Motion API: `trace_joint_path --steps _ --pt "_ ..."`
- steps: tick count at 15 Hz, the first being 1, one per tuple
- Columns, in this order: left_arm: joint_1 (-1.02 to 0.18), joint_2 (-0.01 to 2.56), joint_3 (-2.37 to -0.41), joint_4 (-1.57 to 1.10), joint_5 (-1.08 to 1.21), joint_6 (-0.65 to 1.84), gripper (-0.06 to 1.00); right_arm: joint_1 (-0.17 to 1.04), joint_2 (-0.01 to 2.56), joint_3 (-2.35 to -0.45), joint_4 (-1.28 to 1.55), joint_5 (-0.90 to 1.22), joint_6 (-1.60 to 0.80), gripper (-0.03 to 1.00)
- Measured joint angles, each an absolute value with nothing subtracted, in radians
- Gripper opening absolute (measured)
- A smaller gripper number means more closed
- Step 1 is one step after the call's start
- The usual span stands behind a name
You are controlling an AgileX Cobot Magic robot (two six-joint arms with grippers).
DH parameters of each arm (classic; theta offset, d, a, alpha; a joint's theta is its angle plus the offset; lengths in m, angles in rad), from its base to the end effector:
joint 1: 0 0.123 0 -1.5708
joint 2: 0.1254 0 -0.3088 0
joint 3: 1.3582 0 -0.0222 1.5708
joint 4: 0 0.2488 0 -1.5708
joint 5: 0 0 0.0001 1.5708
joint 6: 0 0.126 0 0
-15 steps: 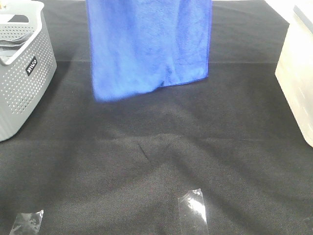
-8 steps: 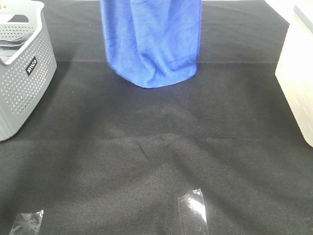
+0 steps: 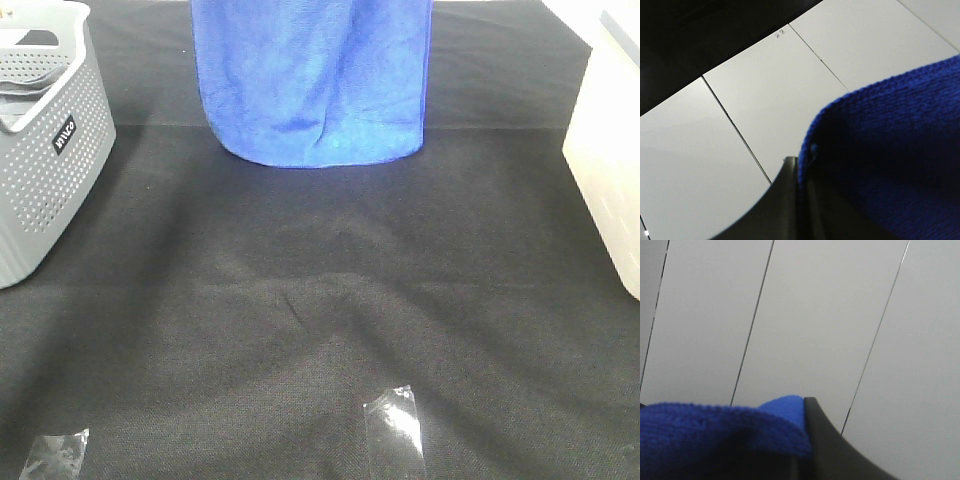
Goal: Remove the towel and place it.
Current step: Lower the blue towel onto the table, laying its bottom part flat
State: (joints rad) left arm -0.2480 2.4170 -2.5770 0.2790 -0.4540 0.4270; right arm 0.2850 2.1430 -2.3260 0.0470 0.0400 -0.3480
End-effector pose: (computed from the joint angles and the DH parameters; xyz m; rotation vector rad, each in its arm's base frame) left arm 0.5660 -0.1590 0.4587 0.4990 0.7440 0.3484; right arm 0.5325 0.1562 0.4761 -0.3887 1.2830 -0.0123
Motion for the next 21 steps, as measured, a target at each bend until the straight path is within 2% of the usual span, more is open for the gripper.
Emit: trace_joint_path --steps 5,8,10,15,20,21 --pt "-0.248 2.417 -2.581 0.314 -0.450 0.399 0.00 0.285 2.151 -2.326 0.050 0.075 -0.348 0.00" --pt "-0.249 2.417 -2.582 0.314 -0.343 0.324 0.00 0.285 2.148 -2.326 0.050 0.219 -0.348 0.00" --pt "-0.255 2.417 -2.582 0.315 -0.147 0.228 0.00 0.285 2.120 -2.326 0.050 0.386 -0.341 0.00" --pt "-0.320 2.277 -2.582 0.285 0.637 0.184 0.00 0.285 2.010 -2.326 0.043 0.836 -0.312 0.00" --pt "-0.328 2.112 -2.583 0.126 1.130 0.183 0.00 0.285 1.938 -2.327 0.046 1.143 -0.279 0.00" --pt "-0.328 2.107 -2.583 0.118 1.166 0.182 0.00 0.285 1.933 -2.327 0.046 1.170 -0.272 0.00"
